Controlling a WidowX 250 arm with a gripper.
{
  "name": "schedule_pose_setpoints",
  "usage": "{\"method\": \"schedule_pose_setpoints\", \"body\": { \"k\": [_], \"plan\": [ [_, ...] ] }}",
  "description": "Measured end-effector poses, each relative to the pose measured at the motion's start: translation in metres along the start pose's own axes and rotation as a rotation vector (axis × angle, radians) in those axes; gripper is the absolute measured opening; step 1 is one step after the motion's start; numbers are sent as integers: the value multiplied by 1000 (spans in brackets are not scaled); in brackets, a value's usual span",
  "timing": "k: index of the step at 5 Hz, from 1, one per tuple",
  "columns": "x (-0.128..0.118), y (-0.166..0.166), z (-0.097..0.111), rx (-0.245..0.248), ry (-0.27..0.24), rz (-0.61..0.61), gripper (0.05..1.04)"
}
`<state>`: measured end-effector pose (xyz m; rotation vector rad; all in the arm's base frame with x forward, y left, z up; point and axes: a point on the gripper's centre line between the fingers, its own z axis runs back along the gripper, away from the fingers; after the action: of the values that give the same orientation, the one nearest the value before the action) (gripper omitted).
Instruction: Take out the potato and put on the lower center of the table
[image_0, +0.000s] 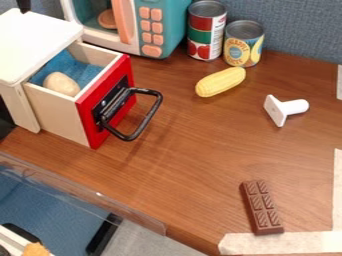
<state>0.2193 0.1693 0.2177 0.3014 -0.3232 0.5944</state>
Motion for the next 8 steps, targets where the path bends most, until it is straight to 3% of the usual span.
{"method": "schedule_pose_setpoints", "body": {
  "k": [2, 6, 8],
  "plan": [
    [-3, -9, -20, -30, 47, 41, 1000],
    [2, -19, -87, 6, 102, 286, 1000],
    [6, -33, -101, 7, 97, 350, 1000]
  ]
}}
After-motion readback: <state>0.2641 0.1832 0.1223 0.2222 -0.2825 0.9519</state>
